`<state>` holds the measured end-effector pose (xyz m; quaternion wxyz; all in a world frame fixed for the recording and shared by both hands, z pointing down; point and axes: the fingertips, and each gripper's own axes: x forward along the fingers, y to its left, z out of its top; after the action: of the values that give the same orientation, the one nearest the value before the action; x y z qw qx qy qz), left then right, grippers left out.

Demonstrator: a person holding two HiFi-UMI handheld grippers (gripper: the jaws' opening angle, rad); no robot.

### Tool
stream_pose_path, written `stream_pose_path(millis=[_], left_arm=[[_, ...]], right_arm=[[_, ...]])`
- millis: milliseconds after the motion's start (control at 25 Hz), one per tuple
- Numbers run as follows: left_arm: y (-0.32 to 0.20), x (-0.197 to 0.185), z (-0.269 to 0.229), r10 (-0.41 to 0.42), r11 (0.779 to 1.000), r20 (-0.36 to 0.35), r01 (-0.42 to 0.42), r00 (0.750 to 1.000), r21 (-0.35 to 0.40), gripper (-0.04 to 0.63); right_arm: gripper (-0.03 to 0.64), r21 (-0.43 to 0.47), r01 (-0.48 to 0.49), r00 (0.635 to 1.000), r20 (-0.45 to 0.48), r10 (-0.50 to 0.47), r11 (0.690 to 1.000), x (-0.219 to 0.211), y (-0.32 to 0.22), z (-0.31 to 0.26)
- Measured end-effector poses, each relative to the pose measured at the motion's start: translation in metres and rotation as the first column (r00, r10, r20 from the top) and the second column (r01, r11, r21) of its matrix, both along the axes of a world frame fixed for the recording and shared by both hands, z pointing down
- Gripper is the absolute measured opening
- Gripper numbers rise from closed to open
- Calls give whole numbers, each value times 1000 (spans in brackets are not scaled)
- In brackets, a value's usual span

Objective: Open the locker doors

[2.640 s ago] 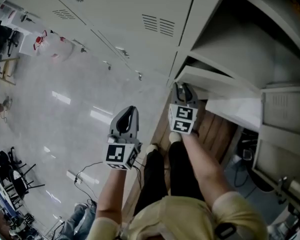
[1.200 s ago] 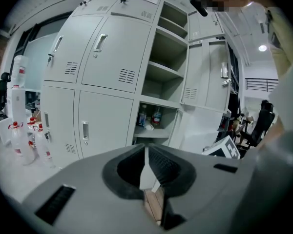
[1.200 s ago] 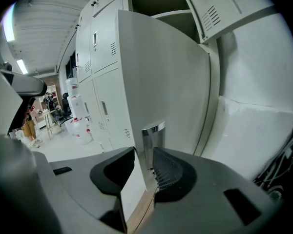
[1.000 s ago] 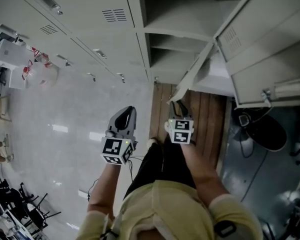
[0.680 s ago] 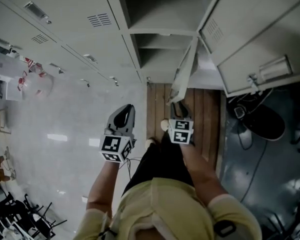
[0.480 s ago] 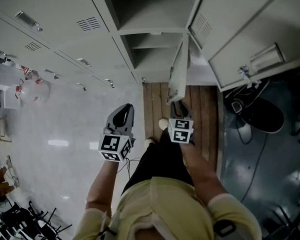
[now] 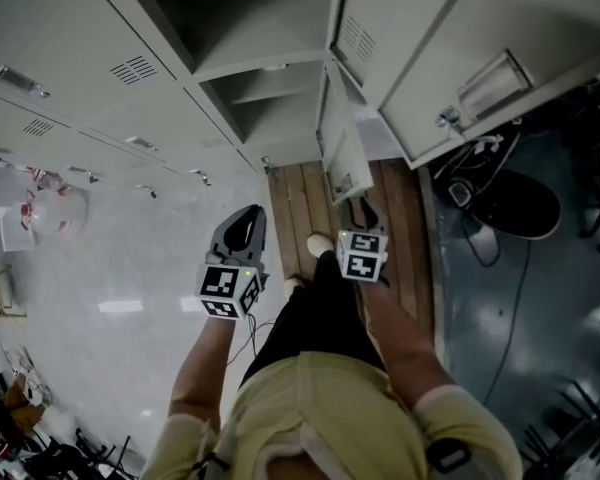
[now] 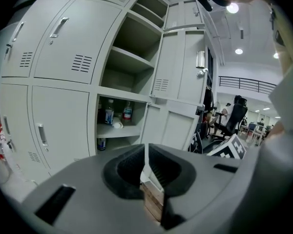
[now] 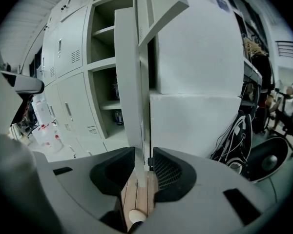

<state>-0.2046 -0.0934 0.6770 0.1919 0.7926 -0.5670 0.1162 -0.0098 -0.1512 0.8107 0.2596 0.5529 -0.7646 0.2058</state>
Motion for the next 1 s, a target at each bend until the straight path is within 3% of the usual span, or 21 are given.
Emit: stream_pose_path(millis=[480, 1000], left_arm=[[-25, 37, 6, 91, 996, -17, -91, 996, -14, 6], [-37, 49, 5, 95, 995, -46, -96, 994, -14, 6]], right_arm=[[112, 4, -109, 994, -3, 109, 994, 41, -15, -7], [112, 29, -130, 991, -18, 131, 991, 60, -13, -28]])
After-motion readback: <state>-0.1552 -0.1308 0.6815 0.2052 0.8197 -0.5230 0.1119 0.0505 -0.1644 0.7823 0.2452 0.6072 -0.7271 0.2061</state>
